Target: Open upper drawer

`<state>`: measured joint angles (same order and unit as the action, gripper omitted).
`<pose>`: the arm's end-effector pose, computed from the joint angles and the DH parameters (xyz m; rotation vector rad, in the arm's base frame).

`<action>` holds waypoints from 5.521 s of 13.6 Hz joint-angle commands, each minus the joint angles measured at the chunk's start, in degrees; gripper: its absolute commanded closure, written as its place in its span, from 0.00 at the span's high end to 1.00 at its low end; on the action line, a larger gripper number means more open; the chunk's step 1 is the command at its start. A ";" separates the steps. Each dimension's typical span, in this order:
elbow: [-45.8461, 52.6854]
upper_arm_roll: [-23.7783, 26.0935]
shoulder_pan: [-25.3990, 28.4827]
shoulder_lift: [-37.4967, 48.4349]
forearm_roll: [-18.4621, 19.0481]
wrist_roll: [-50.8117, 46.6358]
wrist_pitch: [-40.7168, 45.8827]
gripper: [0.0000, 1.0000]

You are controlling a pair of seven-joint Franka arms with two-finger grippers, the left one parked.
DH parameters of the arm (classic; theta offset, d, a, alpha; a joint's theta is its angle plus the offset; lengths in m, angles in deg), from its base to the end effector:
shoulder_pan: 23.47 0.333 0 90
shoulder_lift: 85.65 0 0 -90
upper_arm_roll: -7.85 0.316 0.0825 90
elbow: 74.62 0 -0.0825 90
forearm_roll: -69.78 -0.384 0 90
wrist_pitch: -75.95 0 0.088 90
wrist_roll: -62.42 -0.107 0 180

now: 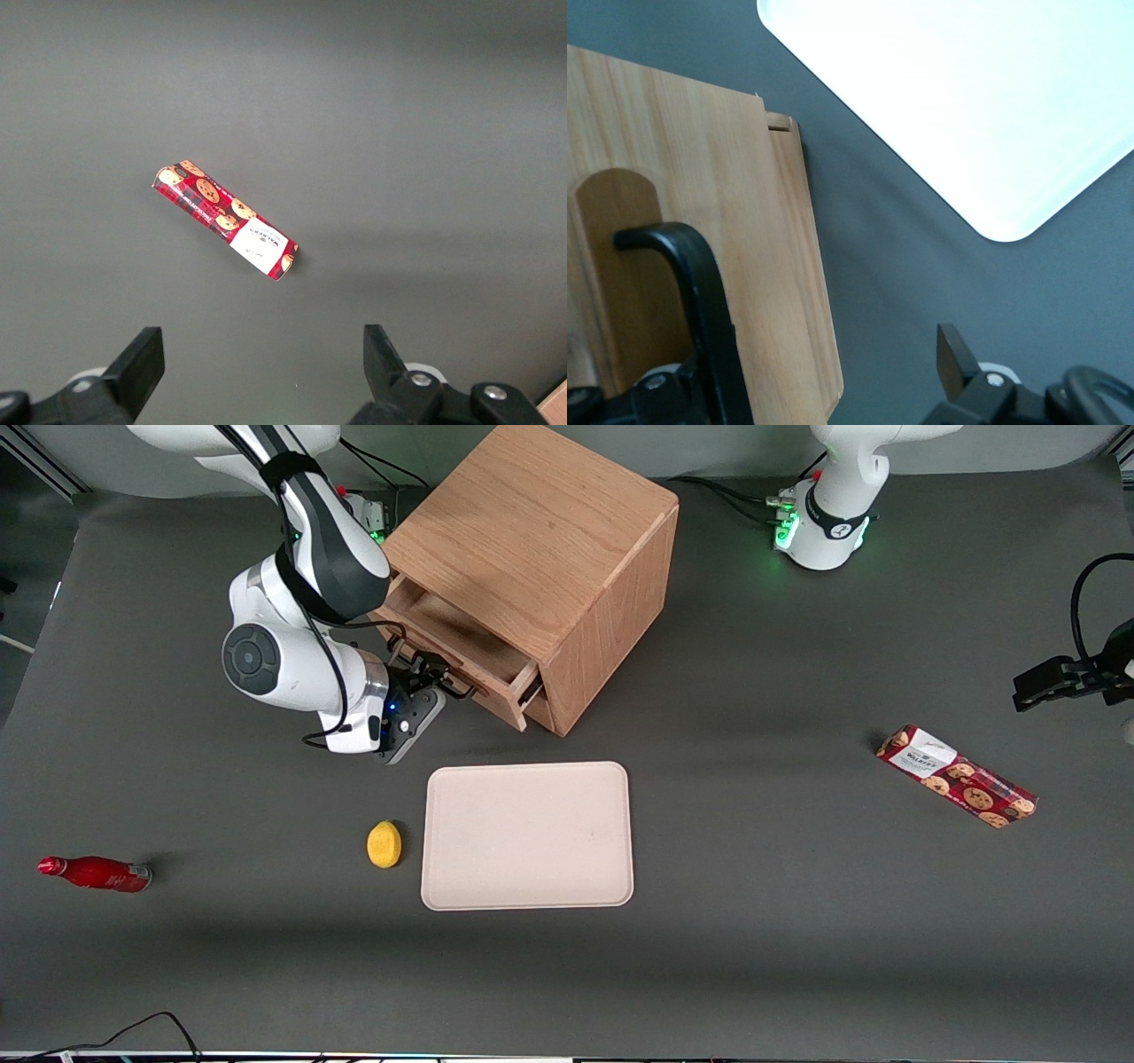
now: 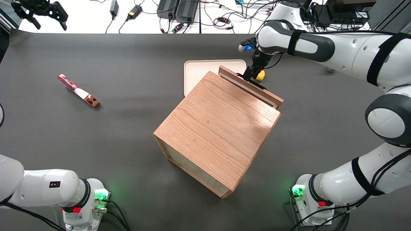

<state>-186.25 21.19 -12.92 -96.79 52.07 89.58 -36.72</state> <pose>0.5231 0.2486 0.3742 -2.6158 -1.0231 0.2317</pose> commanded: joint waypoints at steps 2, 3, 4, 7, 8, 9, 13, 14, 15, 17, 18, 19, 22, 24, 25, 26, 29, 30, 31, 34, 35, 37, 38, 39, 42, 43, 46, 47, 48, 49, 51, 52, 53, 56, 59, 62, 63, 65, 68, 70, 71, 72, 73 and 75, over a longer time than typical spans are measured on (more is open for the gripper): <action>2.91 -0.94 -0.27 -2.04 2.07 1.32 -0.09 1.00; 3.18 -1.03 -0.36 -2.48 2.33 1.40 -0.09 1.00; 3.70 -1.03 -0.45 -2.83 2.42 1.40 -0.09 1.00; 5.81 -2.35 -0.45 -4.14 3.39 1.32 -0.09 1.00; 6.25 -2.35 -0.45 -4.50 4.00 1.32 -0.09 1.00; 6.95 -2.35 -0.53 -4.94 4.70 1.32 -0.09 1.00; 8.36 -4.72 -0.80 -5.55 4.71 3.95 -0.09 1.00; 8.45 -5.16 -0.71 -5.73 4.80 4.13 -0.09 1.00; 8.54 -5.25 -0.80 -5.82 4.80 4.13 -0.09 1.00; 10.29 -6.39 -0.71 -6.52 4.89 4.13 -0.09 1.00; 10.56 -6.39 -0.71 -6.70 4.89 4.13 -0.09 1.00; 10.74 -6.48 -0.71 -6.96 4.89 4.13 -0.09 1.00; 12.32 -7.62 -0.53 -7.75 4.97 4.13 0.00 1.00; 13.02 -7.71 -0.71 -8.01 5.06 4.13 0.00 1.00; 13.28 -7.71 -0.71 -8.28 5.67 4.13 0.00 1.00; 13.63 -7.97 -0.62 -8.45 5.76 4.13 0.00 1.00; 14.52 -8.94 -0.45 -8.72 5.85 4.13 0.00 1.00; 14.78 -8.94 -0.45 -9.07 6.29 4.13 0.00 1.00; 15.30 -9.03 -0.53 -9.51 6.47 4.22 0.00 1.00; 15.57 -10.43 -0.10 -9.60 6.29 5.17 0.00 1.00; 15.66 -10.52 -0.09 -9.60 6.29 5.53 0.00 1.00; 15.92 -11.49 0.08 -10.03 6.29 5.80 0.00 1.00; 16.62 -11.75 0.17 -10.39 6.29 6.06 0.00 1.00; 16.71 -11.84 0.17 -10.65 6.29 6.24 0.00 1.00; 17.33 -11.93 0.08 -10.92 6.38 6.24 0.00 1.00; 17.50 -11.93 -0.01 -11.18 6.38 6.24 0.00 1.00; 18.38 -12.63 0.17 -11.80 6.38 6.24 0.00 1.00; 18.38 -12.63 0.17 -11.80 6.38 6.24 0.00 1.00; 18.65 -12.63 0.17 -11.88 6.29 6.24 0.00 1.00; 18.74 -12.63 0.17 -11.88 6.29 6.24 0.00 1.00; 18.74 -12.63 0.08 -11.97 6.38 6.24 0.00 1.00; 18.74 -12.63 0.08 -11.97 6.38 6.24 0.00 1.00; 18.74 -12.63 0.08 -11.97 6.38 6.24 0.00 1.00; 18.82 -12.63 0.17 -11.80 6.47 6.15 0.35 1.00; 20.23 -12.63 0.08 -11.27 6.82 6.06 2.88 1.00; 22.42 -12.63 0.26 -10.83 6.91 5.71 6.84 1.00; 22.43 -12.63 0.26 -10.57 6.91 5.62 7.20 1.00; 22.25 -12.72 0.08 -8.82 7.87 5.10 8.08 1.00; 22.25 -12.72 -0.62 -3.99 13.22 1.07 11.85 1.00; 22.34 -14.29 -0.62 -0.83 17.17 0.35 14.40 1.00; 22.25 -15.52 -0.45 0.93 17.97 -0.35 15.37 1.00; 22.16 -17.01 -0.45 2.60 17.98 -4.01 15.81 1.00; 22.08 -17.99 -0.36 4.71 18.07 -9.44 16.86 1.00; 21.90 -19.13 -0.36 8.40 18.07 -18.42 18.45 1.00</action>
<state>-163.04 2.95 -13.79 -92.75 68.74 79.86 -19.84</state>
